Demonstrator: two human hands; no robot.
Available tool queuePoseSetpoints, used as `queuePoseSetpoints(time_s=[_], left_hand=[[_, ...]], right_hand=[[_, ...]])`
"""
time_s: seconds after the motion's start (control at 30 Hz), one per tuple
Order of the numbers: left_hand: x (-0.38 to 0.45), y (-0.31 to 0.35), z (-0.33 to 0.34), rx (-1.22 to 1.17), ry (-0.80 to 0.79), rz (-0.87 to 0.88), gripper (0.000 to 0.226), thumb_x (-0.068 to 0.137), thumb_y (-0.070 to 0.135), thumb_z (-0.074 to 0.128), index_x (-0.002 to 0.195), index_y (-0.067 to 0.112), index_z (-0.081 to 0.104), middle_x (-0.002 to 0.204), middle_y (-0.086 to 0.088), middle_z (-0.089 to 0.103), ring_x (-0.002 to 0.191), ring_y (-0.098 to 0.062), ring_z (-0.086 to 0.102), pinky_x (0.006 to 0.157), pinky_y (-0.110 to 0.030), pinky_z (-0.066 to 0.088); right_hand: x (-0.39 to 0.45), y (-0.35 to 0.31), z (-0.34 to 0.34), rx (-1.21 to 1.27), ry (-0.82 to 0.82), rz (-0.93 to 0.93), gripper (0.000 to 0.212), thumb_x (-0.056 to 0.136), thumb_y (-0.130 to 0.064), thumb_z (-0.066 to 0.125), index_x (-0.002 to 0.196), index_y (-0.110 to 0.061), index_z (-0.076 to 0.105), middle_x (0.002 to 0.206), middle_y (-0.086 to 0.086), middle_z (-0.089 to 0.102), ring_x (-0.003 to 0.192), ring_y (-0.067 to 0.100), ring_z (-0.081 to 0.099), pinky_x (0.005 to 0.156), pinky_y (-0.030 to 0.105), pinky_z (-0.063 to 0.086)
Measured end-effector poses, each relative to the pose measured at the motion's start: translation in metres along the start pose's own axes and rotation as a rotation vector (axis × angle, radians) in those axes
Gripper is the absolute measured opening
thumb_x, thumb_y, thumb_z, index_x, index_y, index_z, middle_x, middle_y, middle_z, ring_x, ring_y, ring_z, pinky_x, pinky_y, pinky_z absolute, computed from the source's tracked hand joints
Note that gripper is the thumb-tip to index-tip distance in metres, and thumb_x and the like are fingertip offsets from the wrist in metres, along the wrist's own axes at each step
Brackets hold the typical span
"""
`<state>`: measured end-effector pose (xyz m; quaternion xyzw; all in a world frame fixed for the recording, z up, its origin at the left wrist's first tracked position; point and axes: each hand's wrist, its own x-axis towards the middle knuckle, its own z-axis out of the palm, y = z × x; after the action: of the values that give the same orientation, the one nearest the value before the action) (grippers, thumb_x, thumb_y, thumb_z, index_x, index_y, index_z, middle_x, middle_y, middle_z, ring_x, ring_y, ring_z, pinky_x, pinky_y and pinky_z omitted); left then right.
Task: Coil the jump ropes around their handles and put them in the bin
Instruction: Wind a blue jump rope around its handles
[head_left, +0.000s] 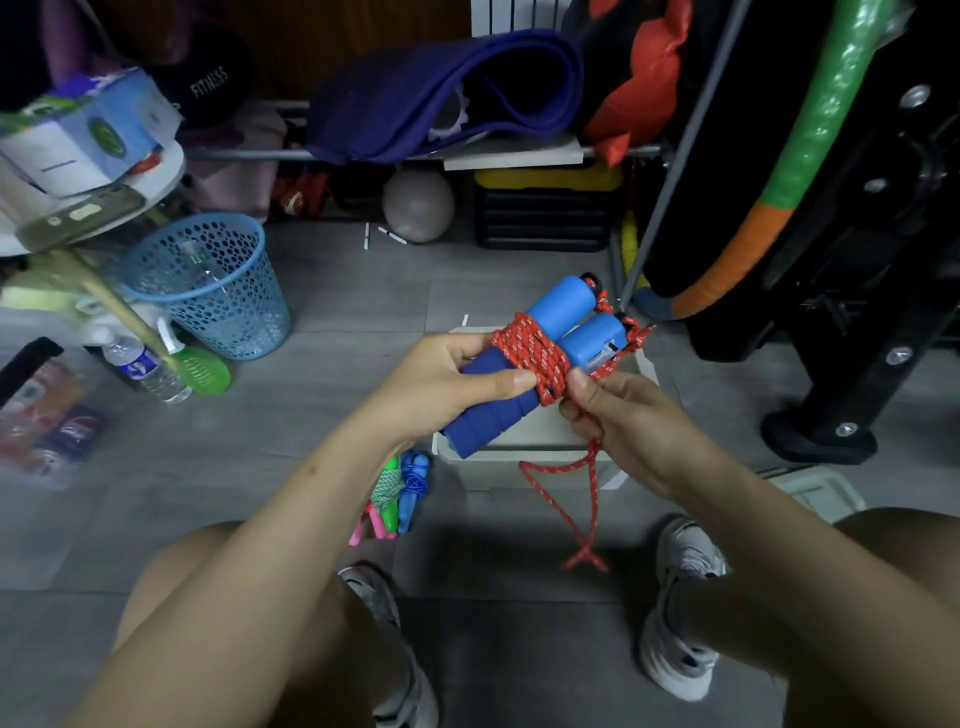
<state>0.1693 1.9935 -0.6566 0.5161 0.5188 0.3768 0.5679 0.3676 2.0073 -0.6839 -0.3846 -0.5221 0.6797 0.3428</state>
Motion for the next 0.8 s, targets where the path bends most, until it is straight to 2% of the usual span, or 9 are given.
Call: queuePoseSetpoints(time_s=[0.07, 0.17, 0.3, 0.37, 0.47, 0.53, 0.63, 0.7, 0.8], left_hand=[[0.002, -0.002, 0.001, 0.073, 0.004, -0.019, 0.034, 0.076, 0.020, 0.077, 0.103, 0.001, 0.066, 0.093, -0.014, 0.069, 0.080, -0.018, 0.063, 0.076, -0.034, 0.053], [0.004, -0.006, 0.003, 0.169, 0.052, -0.032, 0.034, 0.080, 0.026, 0.073, 0.096, -0.004, 0.065, 0.079, -0.009, 0.065, 0.070, -0.015, 0.060, 0.066, -0.031, 0.049], [0.010, -0.010, 0.004, 0.173, 0.097, -0.044, 0.029, 0.080, 0.026, 0.074, 0.096, 0.003, 0.067, 0.080, -0.006, 0.068, 0.069, -0.012, 0.062, 0.066, -0.029, 0.051], [0.013, -0.014, 0.004, 0.147, 0.148, -0.061, 0.027, 0.080, 0.026, 0.075, 0.098, 0.006, 0.068, 0.086, -0.008, 0.070, 0.074, -0.015, 0.064, 0.071, -0.033, 0.053], [0.015, -0.016, 0.006, 0.070, 0.220, -0.071, 0.023, 0.080, 0.022, 0.075, 0.098, 0.009, 0.068, 0.087, -0.006, 0.071, 0.074, -0.016, 0.066, 0.070, -0.031, 0.055], [0.015, -0.013, 0.005, 0.047, 0.221, -0.068, 0.024, 0.080, 0.021, 0.074, 0.100, 0.010, 0.068, 0.088, -0.005, 0.072, 0.074, -0.016, 0.067, 0.068, -0.030, 0.055], [0.015, -0.008, 0.001, 0.084, 0.173, -0.064, 0.027, 0.080, 0.022, 0.074, 0.103, 0.009, 0.067, 0.091, -0.006, 0.072, 0.076, -0.015, 0.067, 0.071, -0.030, 0.056], [0.014, -0.005, 0.002, 0.146, 0.139, -0.040, 0.026, 0.080, 0.024, 0.074, 0.101, 0.010, 0.067, 0.088, -0.005, 0.071, 0.075, -0.014, 0.066, 0.072, -0.031, 0.055], [0.011, -0.003, 0.000, 0.278, 0.066, -0.023, 0.027, 0.079, 0.028, 0.076, 0.096, 0.010, 0.067, 0.087, -0.006, 0.071, 0.076, -0.016, 0.066, 0.078, -0.039, 0.055]], right_hand=[[-0.001, 0.002, 0.001, -0.067, 0.052, -0.014, 0.031, 0.080, -0.042, 0.060, 0.073, -0.012, 0.053, 0.064, 0.002, 0.038, 0.056, 0.011, 0.027, 0.053, 0.022, 0.026], [-0.001, 0.003, 0.003, -0.196, 0.161, -0.023, 0.034, 0.088, -0.039, 0.059, 0.062, -0.017, 0.053, 0.053, -0.005, 0.038, 0.050, 0.009, 0.030, 0.049, 0.022, 0.028], [-0.001, -0.001, 0.008, -0.704, 0.298, -0.086, 0.043, 0.096, -0.036, 0.047, 0.058, -0.018, 0.056, 0.040, -0.011, 0.047, 0.044, 0.000, 0.046, 0.047, 0.011, 0.034], [-0.003, -0.002, 0.014, -0.862, 0.254, -0.136, 0.043, 0.097, -0.036, 0.043, 0.063, -0.013, 0.056, 0.050, -0.007, 0.052, 0.053, 0.002, 0.051, 0.054, 0.014, 0.038], [-0.005, 0.008, 0.022, -1.066, 0.089, -0.221, 0.026, 0.095, -0.031, 0.051, 0.097, -0.011, 0.067, 0.087, 0.006, 0.069, 0.083, 0.021, 0.061, 0.073, 0.034, 0.046], [-0.007, 0.007, 0.026, -1.120, 0.134, -0.298, 0.021, 0.094, -0.024, 0.054, 0.103, -0.013, 0.068, 0.097, 0.008, 0.070, 0.090, 0.027, 0.062, 0.075, 0.034, 0.046], [-0.008, -0.006, 0.021, -1.047, 0.294, -0.371, 0.018, 0.092, -0.023, 0.056, 0.099, -0.016, 0.071, 0.085, 0.004, 0.070, 0.080, 0.024, 0.063, 0.067, 0.026, 0.042], [-0.008, -0.012, 0.014, -1.074, 0.277, -0.412, 0.019, 0.092, -0.028, 0.057, 0.093, -0.015, 0.071, 0.077, 0.002, 0.067, 0.073, 0.023, 0.062, 0.062, 0.026, 0.041], [-0.008, -0.019, 0.010, -1.239, 0.259, -0.542, 0.037, 0.085, -0.048, 0.051, 0.081, -0.017, 0.071, 0.071, 0.000, 0.065, 0.065, 0.021, 0.060, 0.054, 0.028, 0.043]])
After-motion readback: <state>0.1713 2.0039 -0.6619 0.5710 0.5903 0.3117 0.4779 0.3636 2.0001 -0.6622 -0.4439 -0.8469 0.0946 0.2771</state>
